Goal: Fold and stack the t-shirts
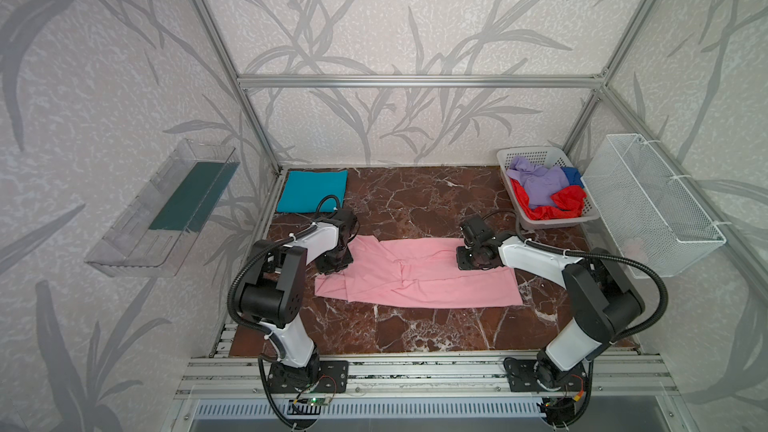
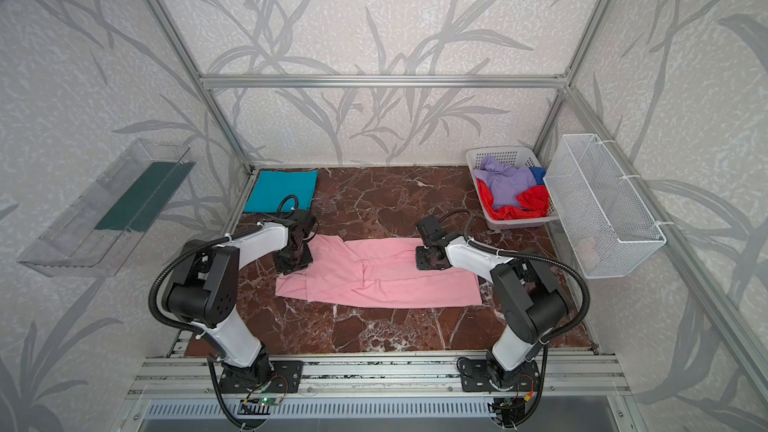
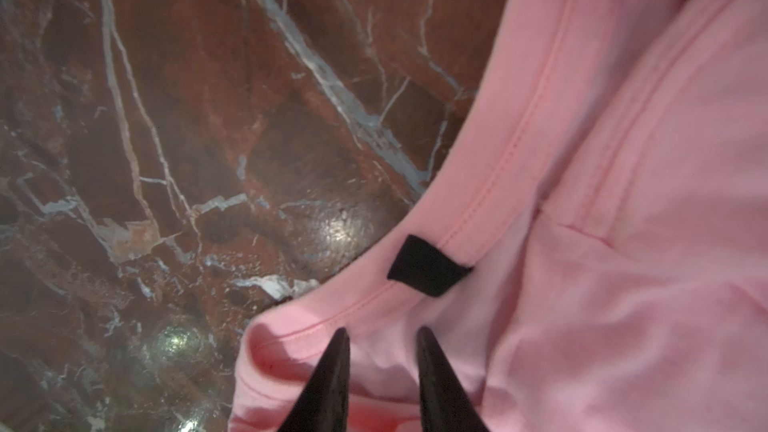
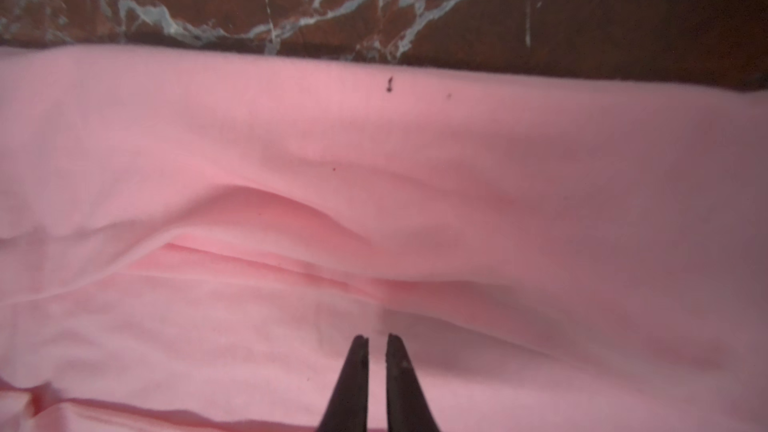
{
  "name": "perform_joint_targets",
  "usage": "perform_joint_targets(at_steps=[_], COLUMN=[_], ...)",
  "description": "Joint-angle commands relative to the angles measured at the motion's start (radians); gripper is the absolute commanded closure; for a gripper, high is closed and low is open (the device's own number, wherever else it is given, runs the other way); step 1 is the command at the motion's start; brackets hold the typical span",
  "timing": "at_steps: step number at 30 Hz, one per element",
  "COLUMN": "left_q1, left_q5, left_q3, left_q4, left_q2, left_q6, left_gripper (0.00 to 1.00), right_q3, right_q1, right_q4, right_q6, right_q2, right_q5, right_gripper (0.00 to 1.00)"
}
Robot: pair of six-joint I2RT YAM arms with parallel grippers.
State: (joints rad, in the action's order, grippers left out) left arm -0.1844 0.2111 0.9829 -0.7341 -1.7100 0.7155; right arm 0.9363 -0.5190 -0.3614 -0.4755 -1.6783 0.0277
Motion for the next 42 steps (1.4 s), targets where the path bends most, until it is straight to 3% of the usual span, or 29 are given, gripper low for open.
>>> perform_joint_targets(at_steps=[1,12,18,23,25,31,42], left_q1=[0.036,0.058,0.057,0.02,-0.015,-0.082,-0.072], left_q5=[0.028,0.1,0.046,0.018,0.023,0.002,-0.004], left_q3=[-0.049,-0.078,-0.116,-0.024,0.05,0.25,0.233], left_q4=[-0.037,-0.114,-0.085,-0.065,-0.062,-0.033,0.076], left_q2=[0.044,0.05,0.125,0.18,0.159,-0.015,-0.206], left_q6=[0.021,0.048,0.075,0.087,0.083,0.07,0.089], left_gripper=[0.7,0.7,0.7,0.71,0.72,0.73,0.76], right_q3=[0.046,0.06,0.059,0.058,0.056,0.043,0.013], right_q1=[0.001,0.001,0.001,0.001,0.0,-0.008,-0.01], right_q4=[0.035,0.091,0.122,0.133,0.125,0.1,0.045], right_q6=[-0.045,-0.099,-0.13,-0.155,-0.207,-0.238,-0.223], right_q2=[-0.023,-0.086,-0.08,-0.088,-0.095,-0.097,0.016], right_q5=[-0.051,-0.107,-0.127,-0.113,-0.1,-0.074,-0.05], right_gripper=[0.85,0.71,0.65,0.64,0.67,0.89,1.0])
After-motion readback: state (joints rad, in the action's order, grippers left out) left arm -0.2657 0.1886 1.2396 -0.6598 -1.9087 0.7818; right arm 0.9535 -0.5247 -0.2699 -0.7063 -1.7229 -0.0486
